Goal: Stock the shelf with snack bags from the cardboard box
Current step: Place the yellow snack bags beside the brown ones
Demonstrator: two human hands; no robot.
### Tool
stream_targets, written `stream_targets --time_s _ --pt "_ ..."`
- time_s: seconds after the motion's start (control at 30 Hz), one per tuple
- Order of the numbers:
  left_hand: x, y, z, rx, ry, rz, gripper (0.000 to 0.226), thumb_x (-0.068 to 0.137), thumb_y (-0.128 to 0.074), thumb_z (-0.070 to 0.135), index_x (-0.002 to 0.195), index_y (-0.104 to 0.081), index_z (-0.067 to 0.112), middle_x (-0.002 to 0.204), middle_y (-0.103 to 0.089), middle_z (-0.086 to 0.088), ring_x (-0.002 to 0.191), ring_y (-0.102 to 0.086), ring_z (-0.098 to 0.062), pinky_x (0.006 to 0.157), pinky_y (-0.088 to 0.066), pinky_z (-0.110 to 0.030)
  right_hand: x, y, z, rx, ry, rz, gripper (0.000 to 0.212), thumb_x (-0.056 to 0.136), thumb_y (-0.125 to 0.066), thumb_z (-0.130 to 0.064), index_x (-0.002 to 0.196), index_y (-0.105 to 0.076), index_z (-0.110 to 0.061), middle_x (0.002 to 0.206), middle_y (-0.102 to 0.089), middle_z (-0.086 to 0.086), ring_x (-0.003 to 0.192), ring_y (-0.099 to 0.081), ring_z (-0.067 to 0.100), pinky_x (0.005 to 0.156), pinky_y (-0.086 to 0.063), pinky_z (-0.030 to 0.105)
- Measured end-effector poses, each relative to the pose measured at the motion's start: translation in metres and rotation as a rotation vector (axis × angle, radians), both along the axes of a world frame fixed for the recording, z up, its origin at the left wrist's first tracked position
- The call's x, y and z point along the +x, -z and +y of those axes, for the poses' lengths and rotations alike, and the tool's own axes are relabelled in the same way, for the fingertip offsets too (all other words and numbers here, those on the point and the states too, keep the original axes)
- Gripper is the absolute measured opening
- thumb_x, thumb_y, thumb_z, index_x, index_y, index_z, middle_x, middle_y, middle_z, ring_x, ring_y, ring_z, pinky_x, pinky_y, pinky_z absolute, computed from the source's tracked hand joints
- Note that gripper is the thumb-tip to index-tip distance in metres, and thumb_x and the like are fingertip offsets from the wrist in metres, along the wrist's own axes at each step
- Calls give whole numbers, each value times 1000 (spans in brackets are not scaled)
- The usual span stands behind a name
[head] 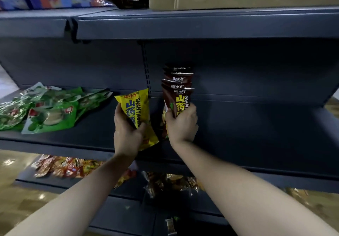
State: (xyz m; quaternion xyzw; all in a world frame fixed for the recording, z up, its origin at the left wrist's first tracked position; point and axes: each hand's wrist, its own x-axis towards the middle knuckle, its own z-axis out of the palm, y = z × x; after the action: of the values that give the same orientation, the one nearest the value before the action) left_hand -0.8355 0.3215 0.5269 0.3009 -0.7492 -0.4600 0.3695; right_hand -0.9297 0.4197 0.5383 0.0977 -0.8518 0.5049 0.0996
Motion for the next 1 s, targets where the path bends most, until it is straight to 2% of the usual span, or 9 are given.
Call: stream_targets --time_s 0.1,0.3,0.53,0.6,0.67,0.73,0.8,0.9,1.0 --pt "-3 7 -8 21 10 26 94 58 -60 47 140 -16 36 142 -43 2 124 -49 -22 101 -43 -49 2 8 -14 54 85 -46 76 83 -62 -48 140 -30 -10 132 -44 9 125 -42 28 95 -38 45" --pt "-8 18 -18 70 24 77 95 58 -61 44 141 -18 32 136 -47 4 122 -51 -19 102 -42 -48 5 16 -30 156 170 -66 90 76 -66 -55 144 -25 -14 132 -36 6 122 -37 25 92 -38 44" --pt "-12 26 -23 73 36 87 91 61 -65 41 139 -18 35 139 -45 0 125 -50 -23 102 -42 -51 5 15 -22 159 67 -43 102 73 -68 -59 148 -16 -15 142 -30 5 130 -31 25 98 -35 45" --pt "-12 26 -23 79 41 85 91 61 -64 42 139 -17 36 139 -46 2 125 -50 -21 103 -42 -50 5 14 -8 162 -37 113 102 75 -65 -58 150 -14 -12 148 -26 6 135 -28 25 105 -33 46" --pt "-12 25 -23 82 45 89 91 61 -63 43 139 -16 36 139 -46 4 125 -50 -21 103 -41 -50 4 11 9 239 -138 413 91 82 -60 -52 150 -19 -8 150 -28 11 137 -30 27 110 -31 46" --pt "-13 25 -25 76 48 98 91 61 -63 42 139 -17 36 139 -45 4 125 -49 -21 103 -41 -50 -2 7 22 412 -256 724 77 86 -56 -40 148 -25 -6 151 -29 14 139 -30 28 115 -28 47" --pt "-13 26 -27 73 54 105 91 62 -64 41 140 -17 35 139 -45 3 126 -49 -21 104 -41 -50 -13 4 28 627 -377 938 70 87 -56 -33 147 -33 -7 154 -29 15 141 -29 28 117 -23 49" --pt "-13 26 -28 72 63 111 91 64 -66 41 140 -17 35 140 -44 2 127 -48 -21 103 -41 -51 -26 5 25 910 -444 1080 72 86 -54 -42 147 -35 -7 156 -26 15 145 -25 29 117 -21 51" --pt "-14 26 -28 71 60 112 91 63 -65 42 140 -17 35 140 -43 2 127 -47 -21 103 -41 -51 -33 9 16 1010 -401 1058 76 87 -47 -52 148 -33 -7 157 -23 17 146 -23 29 118 -19 52"
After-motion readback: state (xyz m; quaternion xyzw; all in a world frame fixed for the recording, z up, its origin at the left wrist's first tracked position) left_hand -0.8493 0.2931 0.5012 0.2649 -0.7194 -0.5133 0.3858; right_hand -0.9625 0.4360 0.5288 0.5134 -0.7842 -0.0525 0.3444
